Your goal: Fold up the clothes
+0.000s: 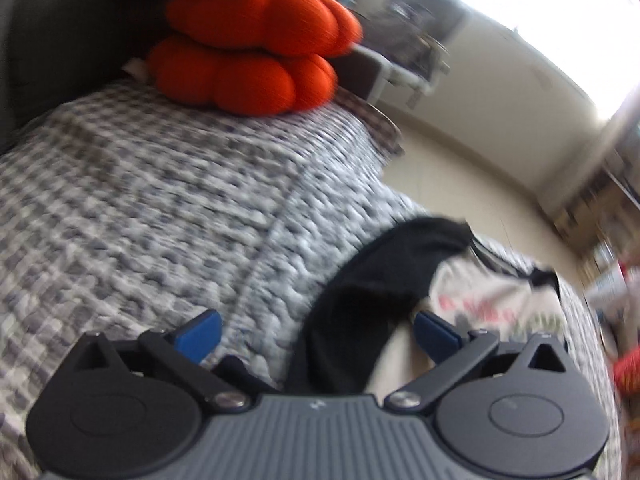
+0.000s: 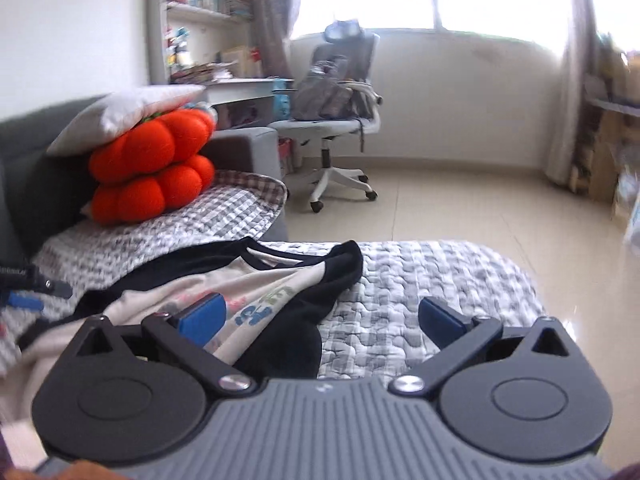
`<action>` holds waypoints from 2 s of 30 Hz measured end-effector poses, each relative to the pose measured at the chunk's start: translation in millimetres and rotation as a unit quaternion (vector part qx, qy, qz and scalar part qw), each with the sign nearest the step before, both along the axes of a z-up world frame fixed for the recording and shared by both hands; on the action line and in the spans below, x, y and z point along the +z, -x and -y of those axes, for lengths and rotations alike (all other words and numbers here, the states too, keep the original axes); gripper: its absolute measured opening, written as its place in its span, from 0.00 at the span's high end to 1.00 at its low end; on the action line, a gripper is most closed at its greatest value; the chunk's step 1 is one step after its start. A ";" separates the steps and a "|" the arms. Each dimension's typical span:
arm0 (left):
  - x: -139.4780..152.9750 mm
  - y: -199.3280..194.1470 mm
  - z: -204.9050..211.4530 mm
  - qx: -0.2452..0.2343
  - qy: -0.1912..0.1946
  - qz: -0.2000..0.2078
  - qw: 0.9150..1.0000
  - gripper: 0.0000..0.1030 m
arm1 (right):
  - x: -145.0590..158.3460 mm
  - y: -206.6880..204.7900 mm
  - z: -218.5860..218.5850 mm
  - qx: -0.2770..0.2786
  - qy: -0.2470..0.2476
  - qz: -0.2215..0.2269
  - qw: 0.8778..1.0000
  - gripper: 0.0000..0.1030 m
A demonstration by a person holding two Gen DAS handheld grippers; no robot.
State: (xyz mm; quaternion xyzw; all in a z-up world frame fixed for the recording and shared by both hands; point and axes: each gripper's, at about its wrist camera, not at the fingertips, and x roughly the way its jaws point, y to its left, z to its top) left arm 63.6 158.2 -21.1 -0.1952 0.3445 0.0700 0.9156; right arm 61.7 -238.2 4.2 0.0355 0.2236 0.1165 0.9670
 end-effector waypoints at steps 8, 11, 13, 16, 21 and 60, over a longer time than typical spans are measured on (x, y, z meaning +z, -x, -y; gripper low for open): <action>-3.0 -1.3 -7.3 -0.031 -0.003 -0.002 1.000 0.00 | -1.2 -0.5 -1.5 0.019 0.010 -0.009 1.000 0.00; -6.6 -2.9 -0.7 -0.054 -0.023 -0.017 0.998 0.00 | -6.6 -3.0 -9.4 0.044 0.032 -0.044 0.998 0.00; -9.2 -4.9 3.2 -0.059 -0.037 -0.028 0.997 0.01 | -12.9 -4.8 -12.8 0.066 0.036 -0.086 0.993 0.00; -14.0 -8.5 5.9 -0.061 -0.051 -0.040 0.996 0.01 | -21.7 -8.2 -13.9 0.096 0.016 -0.156 0.983 0.00; -20.9 -12.8 10.1 -0.073 -0.063 -0.060 0.994 0.10 | -37.7 -7.6 -17.3 0.132 -0.006 -0.255 0.958 0.01; 32.9 -61.8 -47.5 0.116 -0.234 0.051 0.964 0.88 | 32.1 -66.5 57.9 -0.231 0.269 0.011 0.935 0.95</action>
